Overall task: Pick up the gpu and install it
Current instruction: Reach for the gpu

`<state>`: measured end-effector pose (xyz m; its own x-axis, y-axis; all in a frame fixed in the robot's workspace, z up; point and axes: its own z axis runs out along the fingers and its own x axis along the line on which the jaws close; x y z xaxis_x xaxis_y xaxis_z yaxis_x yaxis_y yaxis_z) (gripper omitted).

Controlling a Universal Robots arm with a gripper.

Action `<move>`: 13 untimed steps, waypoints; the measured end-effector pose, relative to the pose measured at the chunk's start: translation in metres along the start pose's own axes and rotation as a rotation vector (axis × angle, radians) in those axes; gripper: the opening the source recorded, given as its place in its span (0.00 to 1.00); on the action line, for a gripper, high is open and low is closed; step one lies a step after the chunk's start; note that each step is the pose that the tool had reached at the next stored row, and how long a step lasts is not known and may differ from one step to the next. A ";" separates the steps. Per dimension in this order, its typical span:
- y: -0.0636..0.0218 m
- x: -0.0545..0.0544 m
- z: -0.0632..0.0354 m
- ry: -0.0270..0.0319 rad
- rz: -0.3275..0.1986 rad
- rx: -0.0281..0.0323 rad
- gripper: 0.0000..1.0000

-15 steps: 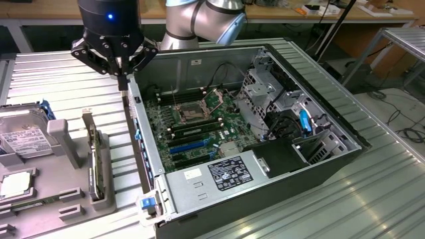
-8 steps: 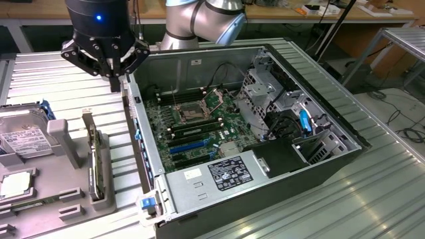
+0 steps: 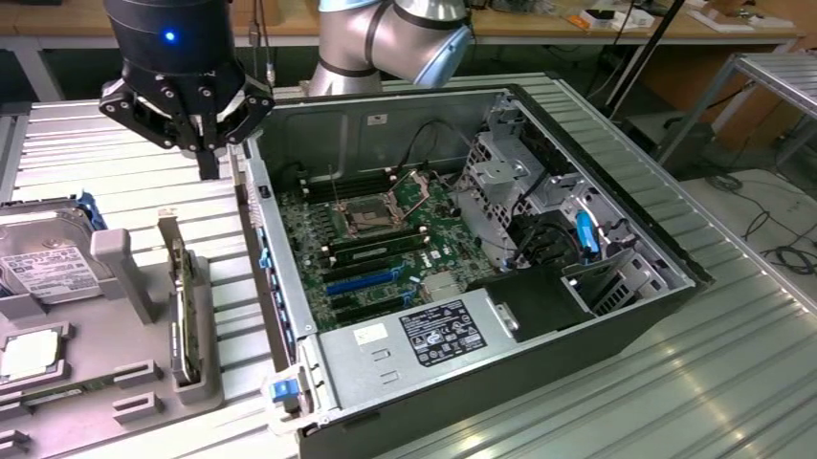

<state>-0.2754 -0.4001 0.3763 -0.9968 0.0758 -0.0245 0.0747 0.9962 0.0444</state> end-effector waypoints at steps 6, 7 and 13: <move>-0.0008 0.009 0.0009 0.0000 0.000 0.0000 0.11; -0.0010 0.011 0.0011 -0.0001 0.000 0.0000 0.11; -0.0027 0.022 0.0014 0.0000 0.000 0.0000 0.11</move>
<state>-0.2970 -0.4012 0.3743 -0.9968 0.0756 -0.0245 0.0744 0.9962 0.0444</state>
